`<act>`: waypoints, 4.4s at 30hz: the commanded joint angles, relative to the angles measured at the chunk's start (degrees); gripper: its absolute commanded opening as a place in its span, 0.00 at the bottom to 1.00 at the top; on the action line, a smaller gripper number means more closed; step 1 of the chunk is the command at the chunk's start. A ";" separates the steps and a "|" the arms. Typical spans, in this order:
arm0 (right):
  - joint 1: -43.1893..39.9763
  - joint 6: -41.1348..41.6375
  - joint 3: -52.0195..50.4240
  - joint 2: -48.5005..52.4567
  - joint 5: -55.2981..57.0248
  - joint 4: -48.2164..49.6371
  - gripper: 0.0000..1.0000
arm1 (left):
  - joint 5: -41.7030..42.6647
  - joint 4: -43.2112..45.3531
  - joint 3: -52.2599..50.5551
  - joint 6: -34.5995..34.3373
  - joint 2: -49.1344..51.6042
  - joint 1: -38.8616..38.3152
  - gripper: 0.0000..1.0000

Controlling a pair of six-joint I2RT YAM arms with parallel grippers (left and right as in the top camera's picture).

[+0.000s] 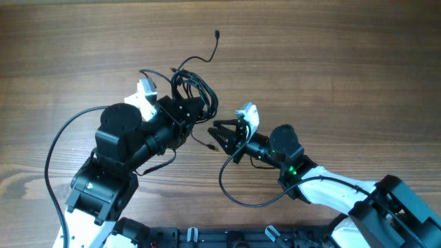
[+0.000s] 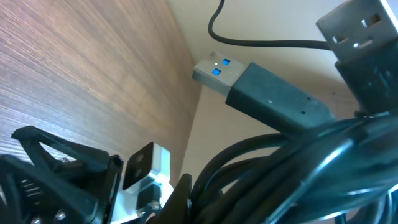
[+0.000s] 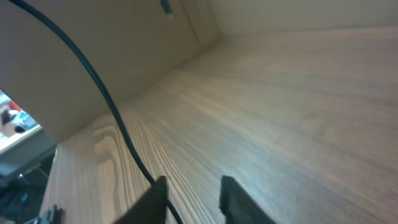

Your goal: Untangle cables

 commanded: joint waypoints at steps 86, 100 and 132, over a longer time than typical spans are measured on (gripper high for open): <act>-13.46 21.33 7.15 -4.33 6.34 23.82 0.05 | -2.67 0.02 0.07 10.69 29.03 -16.63 0.04; -13.46 30.97 9.20 -4.33 6.14 19.67 0.05 | -16.61 -0.42 0.07 10.91 29.03 -16.61 0.04; -13.46 50.38 9.18 -4.26 15.39 11.72 0.04 | -22.73 3.45 0.07 7.65 29.09 -22.60 0.04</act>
